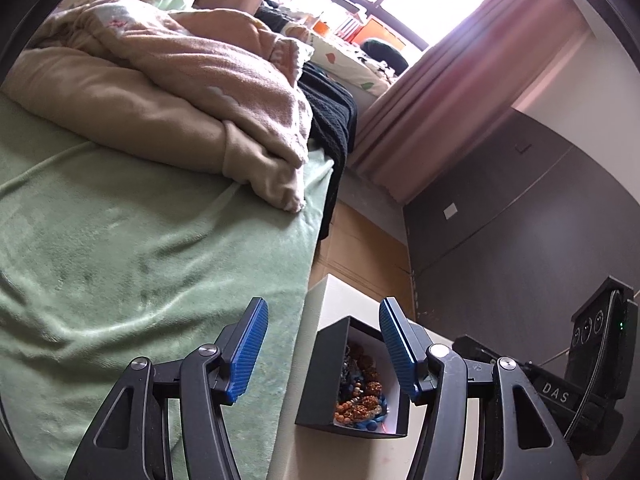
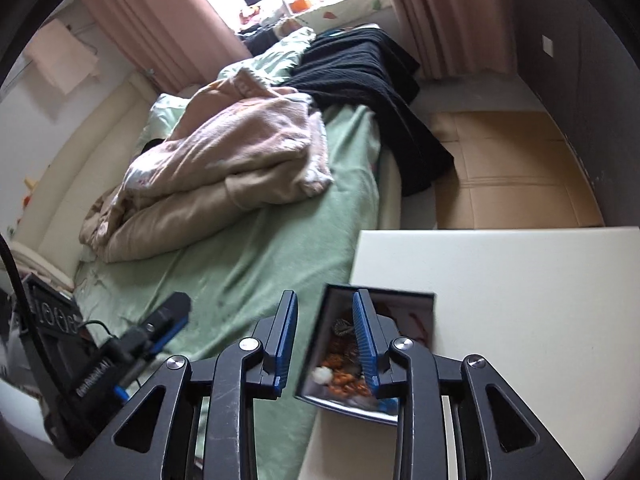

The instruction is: Organize jewelry

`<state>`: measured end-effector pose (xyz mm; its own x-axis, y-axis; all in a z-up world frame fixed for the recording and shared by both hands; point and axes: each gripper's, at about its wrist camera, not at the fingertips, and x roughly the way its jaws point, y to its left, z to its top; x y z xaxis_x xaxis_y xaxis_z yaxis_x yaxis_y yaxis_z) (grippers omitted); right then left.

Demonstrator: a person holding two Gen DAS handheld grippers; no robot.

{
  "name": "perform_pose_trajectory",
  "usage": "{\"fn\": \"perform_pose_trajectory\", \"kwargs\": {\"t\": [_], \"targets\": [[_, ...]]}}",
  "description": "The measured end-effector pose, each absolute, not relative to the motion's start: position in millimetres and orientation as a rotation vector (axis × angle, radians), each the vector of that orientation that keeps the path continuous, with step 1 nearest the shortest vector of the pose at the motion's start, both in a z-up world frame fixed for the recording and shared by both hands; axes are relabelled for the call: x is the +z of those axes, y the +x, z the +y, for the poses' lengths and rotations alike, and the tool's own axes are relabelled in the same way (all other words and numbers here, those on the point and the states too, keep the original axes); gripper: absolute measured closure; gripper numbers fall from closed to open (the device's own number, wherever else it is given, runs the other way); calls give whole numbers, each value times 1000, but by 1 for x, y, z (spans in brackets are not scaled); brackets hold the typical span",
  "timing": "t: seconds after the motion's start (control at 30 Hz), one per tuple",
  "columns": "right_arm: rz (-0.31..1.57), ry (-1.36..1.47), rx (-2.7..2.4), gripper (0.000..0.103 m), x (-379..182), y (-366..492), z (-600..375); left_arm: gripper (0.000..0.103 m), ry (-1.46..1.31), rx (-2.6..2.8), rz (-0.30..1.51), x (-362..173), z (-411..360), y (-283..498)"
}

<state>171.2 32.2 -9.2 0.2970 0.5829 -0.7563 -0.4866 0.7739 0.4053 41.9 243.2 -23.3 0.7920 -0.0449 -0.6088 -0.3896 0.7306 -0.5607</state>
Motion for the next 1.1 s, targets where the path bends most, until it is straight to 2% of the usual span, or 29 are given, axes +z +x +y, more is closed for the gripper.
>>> {"fn": "perform_pose_trajectory", "kwargs": {"t": [0.1, 0.17, 0.23, 0.27, 0.3, 0.37, 0.43, 0.5, 0.53, 0.6, 0.67, 0.83, 0.9, 0.93, 0.97, 1.1], "targets": [[1056, 122, 700, 73, -12, 168, 13, 44, -710, 193, 650, -22, 232, 45], [1051, 142, 687, 66, -12, 164, -3, 44, -694, 190, 650, -20, 223, 46], [1040, 157, 669, 52, -13, 159, -20, 44, -677, 195, 644, -17, 214, 46], [1032, 162, 660, 52, -12, 154, -30, 43, -666, 196, 642, -16, 209, 46], [1028, 166, 650, 52, -12, 150, -39, 42, -653, 196, 641, -14, 203, 45], [1020, 185, 648, 52, -10, 142, -54, 31, -619, 204, 638, -12, 191, 45], [1007, 206, 648, 51, -9, 131, -71, 24, -585, 214, 633, -11, 180, 45], [992, 202, 640, 42, -8, 124, -82, 22, -545, 209, 639, -9, 166, 46], [979, 203, 632, 34, -8, 120, -89, 20, -515, 204, 644, -8, 157, 46], [947, 206, 606, 28, -10, 113, -104, 15, -457, 202, 658, -8, 141, 47], [940, 214, 574, 27, -13, 110, -117, 10, -425, 193, 673, -10, 127, 48], [948, 183, 550, 27, -15, 103, -140, 5, -358, 155, 698, -12, 92, 46], [933, 184, 541, 19, -10, 100, -150, 4, -332, 145, 691, -10, 80, 43], [922, 179, 540, 10, -7, 99, -154, 3, -321, 145, 683, -10, 76, 41], [915, 173, 539, 6, -7, 97, -156, 3, -309, 145, 676, -9, 71, 39], [932, 149, 544, 6, -10, 94, -168, 2, -271, 167, 680, -8, 53, 33]]}}
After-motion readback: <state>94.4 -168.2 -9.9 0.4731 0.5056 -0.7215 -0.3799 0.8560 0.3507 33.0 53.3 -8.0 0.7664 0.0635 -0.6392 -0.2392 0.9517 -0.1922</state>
